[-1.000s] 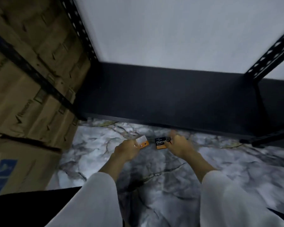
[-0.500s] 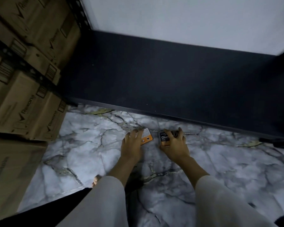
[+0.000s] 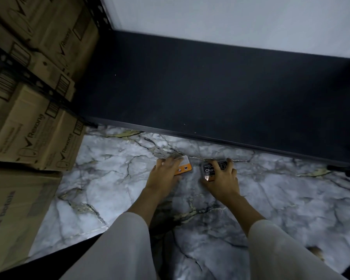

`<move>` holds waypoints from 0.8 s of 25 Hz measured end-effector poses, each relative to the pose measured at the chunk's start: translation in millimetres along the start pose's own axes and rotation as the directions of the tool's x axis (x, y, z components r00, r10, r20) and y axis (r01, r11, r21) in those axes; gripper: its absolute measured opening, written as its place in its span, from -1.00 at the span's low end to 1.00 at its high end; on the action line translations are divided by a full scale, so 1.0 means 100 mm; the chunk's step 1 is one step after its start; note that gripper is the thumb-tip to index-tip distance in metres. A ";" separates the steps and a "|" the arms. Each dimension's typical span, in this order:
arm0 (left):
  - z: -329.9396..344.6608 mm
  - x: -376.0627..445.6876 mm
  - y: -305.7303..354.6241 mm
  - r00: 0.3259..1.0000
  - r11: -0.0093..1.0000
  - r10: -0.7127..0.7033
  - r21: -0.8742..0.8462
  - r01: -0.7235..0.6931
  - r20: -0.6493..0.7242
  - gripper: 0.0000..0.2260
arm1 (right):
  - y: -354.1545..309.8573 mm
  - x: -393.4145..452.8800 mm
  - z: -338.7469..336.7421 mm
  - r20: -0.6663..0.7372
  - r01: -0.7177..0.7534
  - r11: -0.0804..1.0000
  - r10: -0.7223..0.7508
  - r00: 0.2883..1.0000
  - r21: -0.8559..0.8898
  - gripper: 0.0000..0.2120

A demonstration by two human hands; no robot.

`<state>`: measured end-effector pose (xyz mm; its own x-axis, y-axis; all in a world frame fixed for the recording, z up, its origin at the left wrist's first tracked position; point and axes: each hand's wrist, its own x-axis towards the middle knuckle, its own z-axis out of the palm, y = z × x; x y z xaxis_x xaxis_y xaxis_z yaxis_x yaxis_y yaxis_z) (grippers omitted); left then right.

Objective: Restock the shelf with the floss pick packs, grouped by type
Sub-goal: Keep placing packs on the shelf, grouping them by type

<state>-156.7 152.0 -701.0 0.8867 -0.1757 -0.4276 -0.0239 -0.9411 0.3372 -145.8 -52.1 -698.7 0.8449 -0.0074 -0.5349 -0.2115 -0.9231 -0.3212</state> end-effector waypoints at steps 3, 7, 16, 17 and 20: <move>-0.13 0.02 0.00 0.996 0.985 0.072 -0.162 -0.064 0.048 -0.57 | 0.01 -0.01 0.01 -0.006 0.010 1.000 -0.010 1.000 0.002 -0.34; -0.17 0.11 -0.08 0.999 0.975 -0.016 -0.221 0.025 0.042 -0.67 | 0.02 0.00 -0.01 0.002 0.016 1.000 -0.016 1.000 -0.002 -0.34; -0.15 0.17 -0.03 0.991 0.832 -0.129 -0.541 0.122 0.026 -0.63 | 0.03 0.01 0.02 -0.002 0.016 1.000 -0.016 1.000 -0.016 -0.33; -0.15 0.21 -0.06 0.990 0.826 -0.125 -0.546 0.136 0.057 -0.63 | 0.04 0.01 0.02 -0.006 0.020 1.000 -0.020 1.000 -0.017 -0.33; -0.09 0.33 -0.13 0.987 0.875 -0.091 -0.463 0.141 0.130 -0.66 | 0.05 0.01 0.03 -0.025 0.013 1.000 -0.013 1.000 -0.002 -0.33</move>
<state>-123.1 160.7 -711.6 0.8178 -0.1256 -0.5616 0.3179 -0.7148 0.6229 -148.1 -55.3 -703.4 0.8596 -0.0050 -0.5109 -0.1995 -0.9238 -0.3267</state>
